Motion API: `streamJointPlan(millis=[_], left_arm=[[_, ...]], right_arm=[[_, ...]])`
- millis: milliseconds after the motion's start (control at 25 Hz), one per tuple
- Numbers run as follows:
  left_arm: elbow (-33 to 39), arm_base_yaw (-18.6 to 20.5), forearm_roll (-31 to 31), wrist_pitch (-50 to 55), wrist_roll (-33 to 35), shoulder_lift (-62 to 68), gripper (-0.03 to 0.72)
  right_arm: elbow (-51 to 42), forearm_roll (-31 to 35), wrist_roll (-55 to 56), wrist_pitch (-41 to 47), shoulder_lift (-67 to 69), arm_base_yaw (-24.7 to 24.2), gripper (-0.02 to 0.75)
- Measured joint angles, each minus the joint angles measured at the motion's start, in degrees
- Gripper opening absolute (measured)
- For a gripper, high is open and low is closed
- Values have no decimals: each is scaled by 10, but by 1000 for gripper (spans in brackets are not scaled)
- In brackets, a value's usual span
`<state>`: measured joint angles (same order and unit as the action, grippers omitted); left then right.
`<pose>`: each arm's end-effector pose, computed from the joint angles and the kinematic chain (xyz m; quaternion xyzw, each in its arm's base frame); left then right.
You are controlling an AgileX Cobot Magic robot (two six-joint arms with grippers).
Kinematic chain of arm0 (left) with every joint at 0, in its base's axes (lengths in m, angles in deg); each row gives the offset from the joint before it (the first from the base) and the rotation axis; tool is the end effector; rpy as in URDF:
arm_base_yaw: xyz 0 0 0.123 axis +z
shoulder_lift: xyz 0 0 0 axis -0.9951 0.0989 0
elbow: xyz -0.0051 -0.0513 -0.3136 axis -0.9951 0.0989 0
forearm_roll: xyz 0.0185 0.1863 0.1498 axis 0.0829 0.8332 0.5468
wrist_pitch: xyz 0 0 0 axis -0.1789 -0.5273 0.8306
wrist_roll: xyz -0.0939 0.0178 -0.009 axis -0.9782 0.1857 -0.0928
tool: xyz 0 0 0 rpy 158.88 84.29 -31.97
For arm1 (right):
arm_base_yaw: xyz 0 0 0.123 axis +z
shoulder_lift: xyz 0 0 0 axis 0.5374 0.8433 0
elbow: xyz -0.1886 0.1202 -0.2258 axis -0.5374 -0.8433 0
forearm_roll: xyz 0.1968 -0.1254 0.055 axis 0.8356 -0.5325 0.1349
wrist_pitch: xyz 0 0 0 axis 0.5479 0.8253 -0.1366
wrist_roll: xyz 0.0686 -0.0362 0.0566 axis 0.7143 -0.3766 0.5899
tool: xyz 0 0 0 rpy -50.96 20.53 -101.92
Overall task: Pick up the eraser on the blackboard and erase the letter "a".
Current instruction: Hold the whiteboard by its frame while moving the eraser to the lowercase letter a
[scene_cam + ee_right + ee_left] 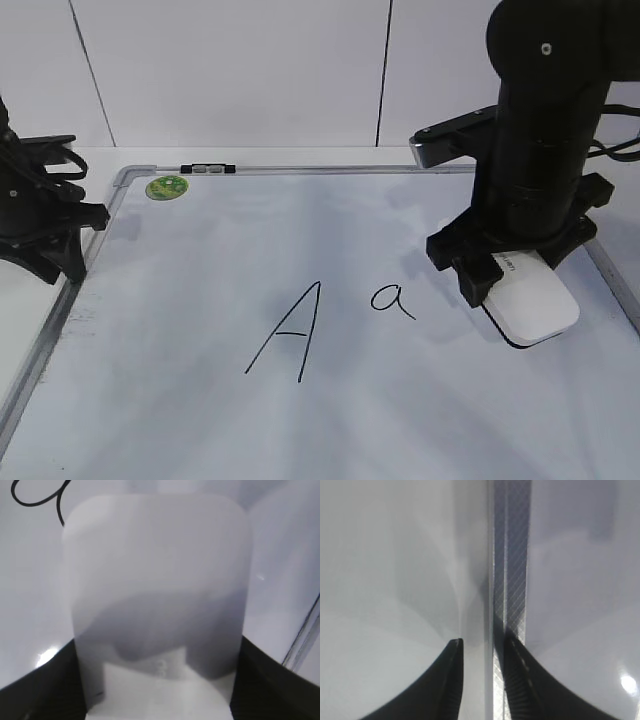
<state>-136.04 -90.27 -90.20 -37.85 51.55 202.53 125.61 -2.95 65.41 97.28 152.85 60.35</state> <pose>0.3867 -0.0500 0.1860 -0.0120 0.9973 -0.0561 0.0464 0.3018 0.1403 0.2736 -0.1795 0.9796 -0.0781 0.0454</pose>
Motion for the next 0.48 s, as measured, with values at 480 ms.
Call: streamJointPlan(millis=[480], left_arm=[[-1,0,-9,0,-5,0,16]], right_arm=[[0,0,0,0,0,0,562]])
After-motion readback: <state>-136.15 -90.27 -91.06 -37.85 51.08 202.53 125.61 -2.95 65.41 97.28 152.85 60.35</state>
